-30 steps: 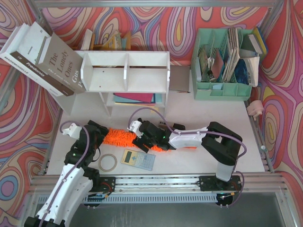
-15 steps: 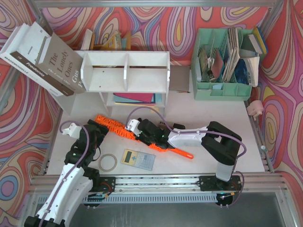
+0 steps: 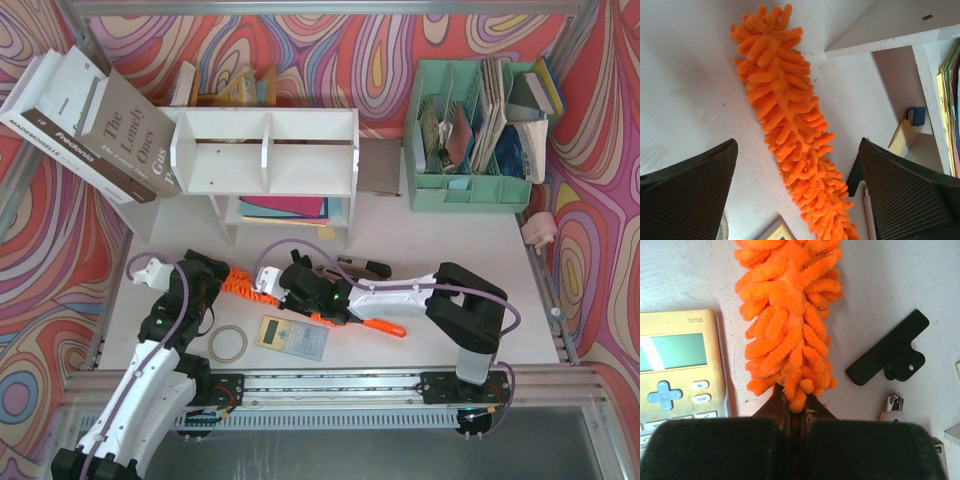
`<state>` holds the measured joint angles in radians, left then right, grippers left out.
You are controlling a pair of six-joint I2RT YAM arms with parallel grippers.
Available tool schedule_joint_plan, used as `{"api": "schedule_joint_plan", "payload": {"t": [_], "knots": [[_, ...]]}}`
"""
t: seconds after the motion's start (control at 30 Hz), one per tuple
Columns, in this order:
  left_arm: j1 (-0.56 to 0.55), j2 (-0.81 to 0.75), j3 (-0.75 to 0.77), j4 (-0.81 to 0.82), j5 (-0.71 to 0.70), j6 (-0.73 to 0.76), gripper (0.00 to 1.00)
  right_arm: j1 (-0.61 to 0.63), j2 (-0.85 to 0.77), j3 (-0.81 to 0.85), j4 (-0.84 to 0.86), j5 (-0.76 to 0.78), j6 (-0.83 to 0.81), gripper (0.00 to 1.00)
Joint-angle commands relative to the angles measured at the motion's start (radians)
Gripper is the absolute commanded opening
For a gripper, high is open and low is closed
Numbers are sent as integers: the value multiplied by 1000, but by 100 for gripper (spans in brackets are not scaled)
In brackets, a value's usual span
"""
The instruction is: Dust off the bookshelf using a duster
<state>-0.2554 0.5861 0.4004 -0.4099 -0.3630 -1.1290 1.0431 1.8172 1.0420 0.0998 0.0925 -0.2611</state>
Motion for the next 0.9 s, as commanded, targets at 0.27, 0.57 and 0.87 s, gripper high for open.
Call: {"api": "schedule_joint_plan", "payload": {"t": [0.27,0.57,0.87], "knots": [[4,155,83,50,71,-71,91,38,-103,47,49,157,-57,0],[4,229,90,129,112,-81,90,94,-115,91,21,156,-68,0],[4,214,100,93,122,-79,57,120,-107,112,33,162,-43,0]]}}
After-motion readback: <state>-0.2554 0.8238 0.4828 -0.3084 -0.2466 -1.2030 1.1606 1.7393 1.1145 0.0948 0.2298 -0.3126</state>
